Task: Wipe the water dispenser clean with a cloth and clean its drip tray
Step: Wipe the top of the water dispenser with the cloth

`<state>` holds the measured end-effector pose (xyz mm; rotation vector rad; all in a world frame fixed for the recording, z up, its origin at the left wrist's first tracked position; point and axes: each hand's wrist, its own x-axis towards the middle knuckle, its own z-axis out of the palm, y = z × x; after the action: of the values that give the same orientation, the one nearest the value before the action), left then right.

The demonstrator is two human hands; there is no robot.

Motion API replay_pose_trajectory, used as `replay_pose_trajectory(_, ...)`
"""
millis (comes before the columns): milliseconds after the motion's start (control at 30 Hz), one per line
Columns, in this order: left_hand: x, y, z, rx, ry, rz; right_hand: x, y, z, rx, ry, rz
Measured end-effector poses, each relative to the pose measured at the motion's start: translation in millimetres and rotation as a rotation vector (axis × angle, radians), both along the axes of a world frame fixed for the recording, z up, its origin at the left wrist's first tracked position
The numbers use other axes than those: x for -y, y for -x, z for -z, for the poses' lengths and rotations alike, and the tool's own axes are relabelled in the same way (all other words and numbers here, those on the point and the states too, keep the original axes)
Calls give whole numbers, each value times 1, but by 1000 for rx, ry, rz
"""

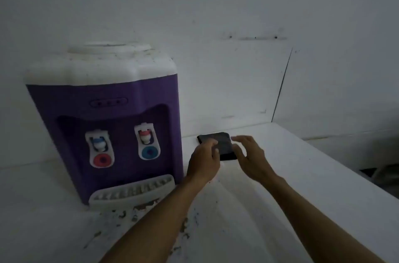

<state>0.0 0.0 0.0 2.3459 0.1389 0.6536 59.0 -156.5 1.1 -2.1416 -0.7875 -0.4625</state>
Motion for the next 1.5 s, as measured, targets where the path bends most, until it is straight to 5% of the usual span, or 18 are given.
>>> replay_pose_trajectory(233, -8, -15, 46, -166, -77, 8, 6, -10, 57, -273, 186, 77)
replay_pose_trajectory(467, -11, -35, 59, -249, -231, -37, -18, -45, 52, -372, 141, 324)
replay_pose_trajectory(700, -13, -38, 67, -109, -128, -74, -53, -89, 42, -508, 250, 489)
replay_pose_trajectory(800, -14, -39, 68, -82, -102, -97, -63, -102, 37, -570, 149, 441)
replay_pose_trajectory(967, -16, -41, 67, -58, -40, -129, -57, -84, 35, -638, -311, 77)
replay_pose_trajectory(1167, -14, -34, 59, -81, 169, -234, -29, -42, 31, -986, -693, 40)
replay_pose_trajectory(1500, 8, 6, 24, -188, 600, -90, 3, 15, 10, -982, -868, -216)
